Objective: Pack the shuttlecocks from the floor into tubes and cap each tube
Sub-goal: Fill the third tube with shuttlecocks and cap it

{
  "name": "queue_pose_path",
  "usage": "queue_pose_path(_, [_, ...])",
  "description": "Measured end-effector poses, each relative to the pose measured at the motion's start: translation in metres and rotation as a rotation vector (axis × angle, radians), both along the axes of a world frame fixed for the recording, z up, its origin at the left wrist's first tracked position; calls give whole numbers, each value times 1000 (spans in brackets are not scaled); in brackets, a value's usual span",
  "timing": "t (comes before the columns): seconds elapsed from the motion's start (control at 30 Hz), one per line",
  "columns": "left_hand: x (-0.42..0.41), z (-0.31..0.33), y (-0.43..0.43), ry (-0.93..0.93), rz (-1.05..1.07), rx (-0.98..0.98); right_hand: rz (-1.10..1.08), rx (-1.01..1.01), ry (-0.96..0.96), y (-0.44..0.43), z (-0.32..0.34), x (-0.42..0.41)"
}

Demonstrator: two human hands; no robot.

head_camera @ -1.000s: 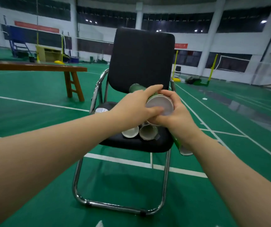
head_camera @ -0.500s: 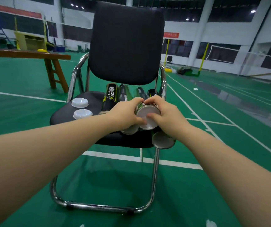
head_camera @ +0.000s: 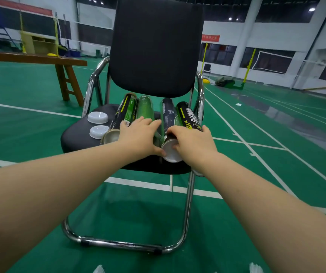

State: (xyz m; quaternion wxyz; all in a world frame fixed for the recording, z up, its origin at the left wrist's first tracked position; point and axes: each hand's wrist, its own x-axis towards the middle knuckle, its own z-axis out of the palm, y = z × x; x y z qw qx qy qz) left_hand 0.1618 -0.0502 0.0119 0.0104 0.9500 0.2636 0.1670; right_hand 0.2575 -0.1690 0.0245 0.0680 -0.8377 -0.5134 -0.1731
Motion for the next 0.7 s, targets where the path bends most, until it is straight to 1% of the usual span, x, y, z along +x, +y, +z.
queue_pose_path(0.13, [-12,5,10,53,80,15,-171,-95,-125,1,-1,2])
queue_pose_path(0.2, [-18,4,16,72,93,-3,-205,-97,-178,-2,-5,-1])
queue_pose_path(0.27, [-23,3,18,101,92,2,-185,-66,-214,-1,-6,-10])
queue_pose_path(0.33, [-24,2,16,111,83,35,-111,-47,-250,5,-6,-24])
queue_pose_path(0.4, [-23,2,13,111,89,82,-41,-74,-290,15,-12,-38])
queue_pose_path(0.47, [-22,1,11,108,111,127,-15,-96,-312,26,-26,-47])
queue_pose_path(0.63, [-28,-8,10,44,81,201,-54,-13,-264,44,-48,-50])
queue_pose_path(0.7, [-30,-11,11,19,70,229,-35,37,-241,48,-50,-49])
